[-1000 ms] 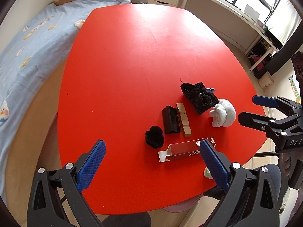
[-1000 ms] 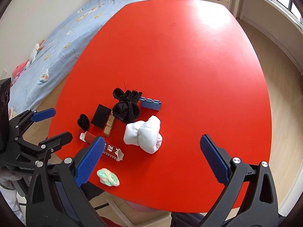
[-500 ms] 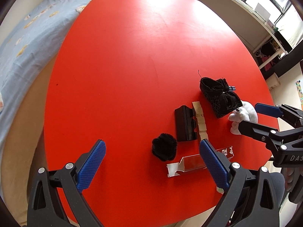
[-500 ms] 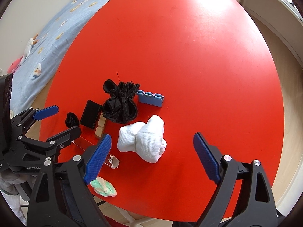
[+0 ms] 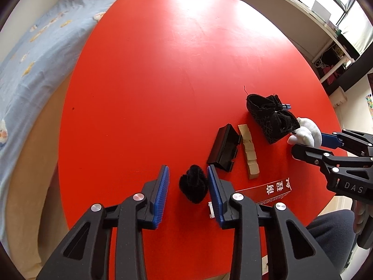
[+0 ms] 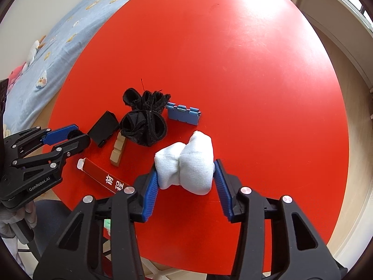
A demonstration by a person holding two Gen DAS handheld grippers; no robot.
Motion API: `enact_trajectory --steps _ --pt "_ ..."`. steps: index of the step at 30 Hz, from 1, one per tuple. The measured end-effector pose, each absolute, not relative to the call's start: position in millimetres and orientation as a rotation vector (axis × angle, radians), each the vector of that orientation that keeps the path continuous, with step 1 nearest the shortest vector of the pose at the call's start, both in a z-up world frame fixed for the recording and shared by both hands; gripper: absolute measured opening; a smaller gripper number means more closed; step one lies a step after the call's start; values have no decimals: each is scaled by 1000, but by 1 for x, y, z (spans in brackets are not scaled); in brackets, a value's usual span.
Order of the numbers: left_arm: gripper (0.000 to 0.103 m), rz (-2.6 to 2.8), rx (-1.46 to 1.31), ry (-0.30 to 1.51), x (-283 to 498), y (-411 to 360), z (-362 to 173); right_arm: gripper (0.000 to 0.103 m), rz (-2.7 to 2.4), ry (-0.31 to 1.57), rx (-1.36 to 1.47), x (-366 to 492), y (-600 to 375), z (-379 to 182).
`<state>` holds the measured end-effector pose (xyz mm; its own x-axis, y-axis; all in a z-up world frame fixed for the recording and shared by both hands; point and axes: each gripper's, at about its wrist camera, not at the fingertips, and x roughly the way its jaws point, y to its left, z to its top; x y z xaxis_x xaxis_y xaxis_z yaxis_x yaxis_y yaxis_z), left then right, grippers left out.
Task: Collect trash
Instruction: 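Grasp the white tissue with the right gripper while the left grasps the black pouch, then carry both items over the wastebasket and open both grippers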
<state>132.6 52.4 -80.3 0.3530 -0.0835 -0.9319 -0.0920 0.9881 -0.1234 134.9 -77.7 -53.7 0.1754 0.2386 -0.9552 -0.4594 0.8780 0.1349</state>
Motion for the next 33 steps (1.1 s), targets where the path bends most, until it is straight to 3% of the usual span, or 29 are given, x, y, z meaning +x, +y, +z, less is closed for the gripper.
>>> enact_trajectory --steps 2,5,33 --pt "19 9 -161 1210 132 54 -81 43 494 1296 -203 134 -79 -52" --pt "16 8 -150 1206 130 53 -79 42 489 1285 -205 132 -82 -50" --pt "16 -75 -85 1010 50 23 -12 41 554 1061 -158 49 -127 22"
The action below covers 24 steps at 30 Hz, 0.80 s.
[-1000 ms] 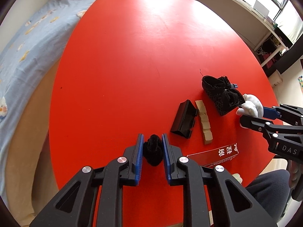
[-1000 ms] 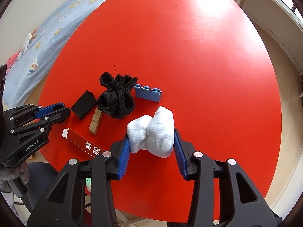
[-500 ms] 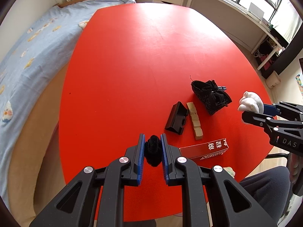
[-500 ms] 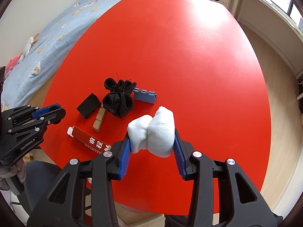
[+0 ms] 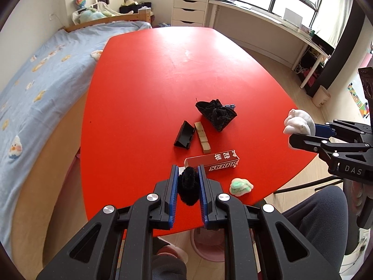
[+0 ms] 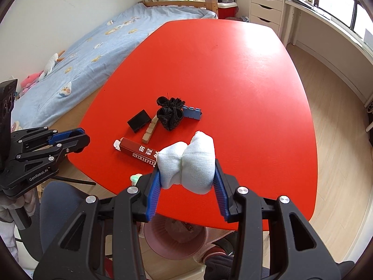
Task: Collect trash
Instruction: 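Carry both items over the wastebasket and open both grippers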
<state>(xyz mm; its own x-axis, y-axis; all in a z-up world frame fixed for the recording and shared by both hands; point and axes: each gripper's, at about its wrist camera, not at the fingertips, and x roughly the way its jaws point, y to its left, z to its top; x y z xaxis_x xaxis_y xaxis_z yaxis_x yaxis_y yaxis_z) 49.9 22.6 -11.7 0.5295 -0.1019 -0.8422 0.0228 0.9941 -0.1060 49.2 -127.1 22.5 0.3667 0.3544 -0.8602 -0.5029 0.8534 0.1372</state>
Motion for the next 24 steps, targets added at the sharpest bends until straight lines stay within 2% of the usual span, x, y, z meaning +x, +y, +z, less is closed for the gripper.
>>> enact_trajectory --steps 12,24 --pt "16 -139 -103 940 1 -2 8 41 600 992 -146 -21 -147 42" --pt "16 -193 -147 966 -33 -19 -5 42 617 1041 -148 -69 -163 30"
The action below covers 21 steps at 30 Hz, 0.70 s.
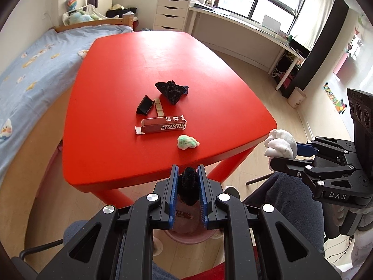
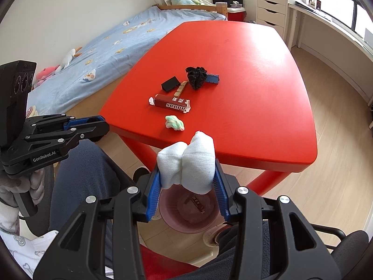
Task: Collect trash
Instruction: 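Carry both items over the wastebasket and open both grippers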
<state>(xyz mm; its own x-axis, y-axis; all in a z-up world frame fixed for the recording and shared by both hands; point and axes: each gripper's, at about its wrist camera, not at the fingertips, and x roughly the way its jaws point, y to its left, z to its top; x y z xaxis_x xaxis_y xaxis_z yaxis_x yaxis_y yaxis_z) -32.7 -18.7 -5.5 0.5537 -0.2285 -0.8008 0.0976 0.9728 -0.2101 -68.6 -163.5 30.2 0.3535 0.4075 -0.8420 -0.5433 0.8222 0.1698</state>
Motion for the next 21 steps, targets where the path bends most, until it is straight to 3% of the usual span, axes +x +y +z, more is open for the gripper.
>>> enact_trajectory --steps 21 --pt "16 -255 -141 1016 -48 -38 -20 42 651 1092 -145 -86 -166 14"
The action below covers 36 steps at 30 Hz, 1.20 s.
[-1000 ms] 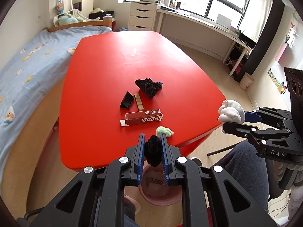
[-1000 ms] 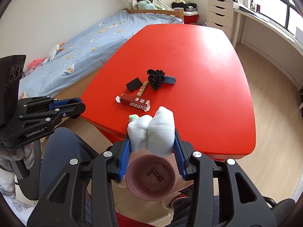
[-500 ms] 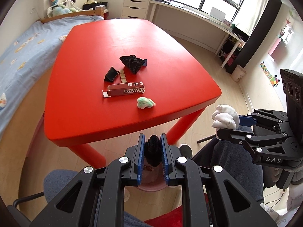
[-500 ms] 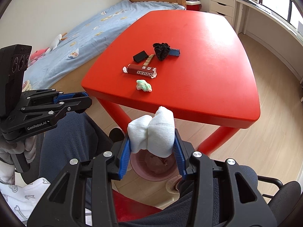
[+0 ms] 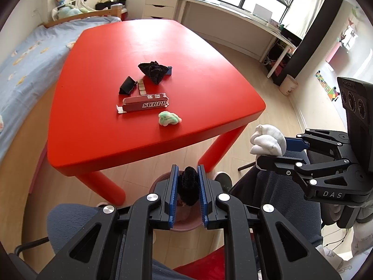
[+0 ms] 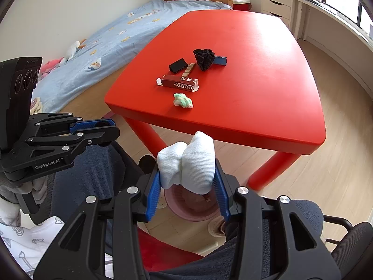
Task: Collect trash
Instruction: 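Carry both items over the wastebasket and open both grippers, then move both tools back over the table toward the remaining items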
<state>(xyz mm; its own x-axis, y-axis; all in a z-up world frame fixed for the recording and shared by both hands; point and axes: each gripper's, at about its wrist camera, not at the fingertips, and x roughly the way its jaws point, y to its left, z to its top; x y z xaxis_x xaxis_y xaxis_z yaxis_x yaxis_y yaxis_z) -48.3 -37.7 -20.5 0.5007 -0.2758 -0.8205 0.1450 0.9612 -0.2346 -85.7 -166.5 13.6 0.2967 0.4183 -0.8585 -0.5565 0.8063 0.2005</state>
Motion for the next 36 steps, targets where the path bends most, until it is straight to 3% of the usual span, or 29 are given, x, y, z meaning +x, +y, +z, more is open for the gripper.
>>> enact_trajectory --steps 8,9,10,11,13,16,20,36 --pt "20 -275 -153 1019 -47 -38 -21 45 666 1096 -135 -85 -166 14" --pt "26 -278 -154 1022 -46 -38 -21 50 668 1098 -135 -84 -166 14" --pt "34 -273 -156 1024 -46 -38 -22 67 665 1097 -137 -85 -166 13" --pt "63 -261 -159 1019 -46 -36 -23 79 659 1094 -140 -84 -166 13" --pt "89 -231 -172 992 -47 -31 -21 89 645 1095 -146 -83 -167 12" --pt "95 -181 -156 1006 -45 -26 -23 98 623 1099 -151 -81 -169 9" --pt "95 -152 -169 1026 -43 -19 -27 100 614 1110 -150 -80 -170 5" --pt "95 -144 -190 1035 -42 -13 -27 100 623 1118 -135 -78 -169 4"
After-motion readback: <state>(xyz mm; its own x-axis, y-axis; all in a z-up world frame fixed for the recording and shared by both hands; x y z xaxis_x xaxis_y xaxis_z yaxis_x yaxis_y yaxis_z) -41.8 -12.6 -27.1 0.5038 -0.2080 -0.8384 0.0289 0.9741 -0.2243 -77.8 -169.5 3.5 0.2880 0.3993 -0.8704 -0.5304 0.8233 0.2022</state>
